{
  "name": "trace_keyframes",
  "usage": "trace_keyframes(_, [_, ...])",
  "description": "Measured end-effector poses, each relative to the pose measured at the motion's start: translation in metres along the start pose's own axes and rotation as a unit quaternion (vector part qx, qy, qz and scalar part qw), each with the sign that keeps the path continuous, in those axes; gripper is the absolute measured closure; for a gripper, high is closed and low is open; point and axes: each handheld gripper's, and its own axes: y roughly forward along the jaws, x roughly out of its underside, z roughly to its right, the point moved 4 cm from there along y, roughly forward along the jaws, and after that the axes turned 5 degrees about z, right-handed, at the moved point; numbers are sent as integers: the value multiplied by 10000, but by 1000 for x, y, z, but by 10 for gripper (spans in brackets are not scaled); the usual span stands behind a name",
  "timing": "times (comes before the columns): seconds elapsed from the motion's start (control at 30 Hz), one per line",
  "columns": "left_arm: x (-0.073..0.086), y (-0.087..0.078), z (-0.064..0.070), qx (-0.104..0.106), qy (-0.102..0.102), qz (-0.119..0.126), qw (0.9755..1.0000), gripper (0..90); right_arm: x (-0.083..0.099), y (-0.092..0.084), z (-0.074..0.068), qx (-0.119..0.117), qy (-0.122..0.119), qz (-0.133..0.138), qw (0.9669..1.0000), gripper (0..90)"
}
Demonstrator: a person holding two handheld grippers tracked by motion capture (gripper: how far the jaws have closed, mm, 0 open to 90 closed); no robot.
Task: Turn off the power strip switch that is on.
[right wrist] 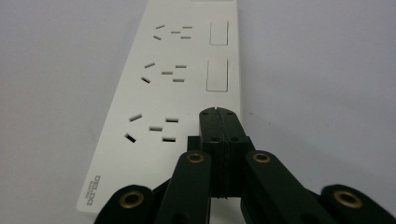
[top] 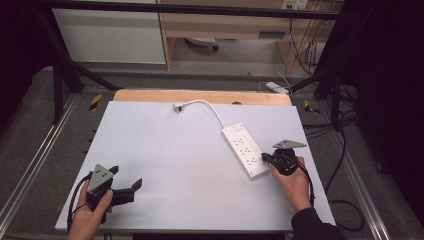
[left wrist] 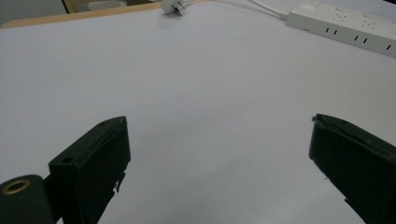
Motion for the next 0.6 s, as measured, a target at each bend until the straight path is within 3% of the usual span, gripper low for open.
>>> trace_keyframes(0.6, [0, 0, 1, 17, 25, -21, 10000, 53, 4, 0, 0, 24, -16, 11, 10000, 900])
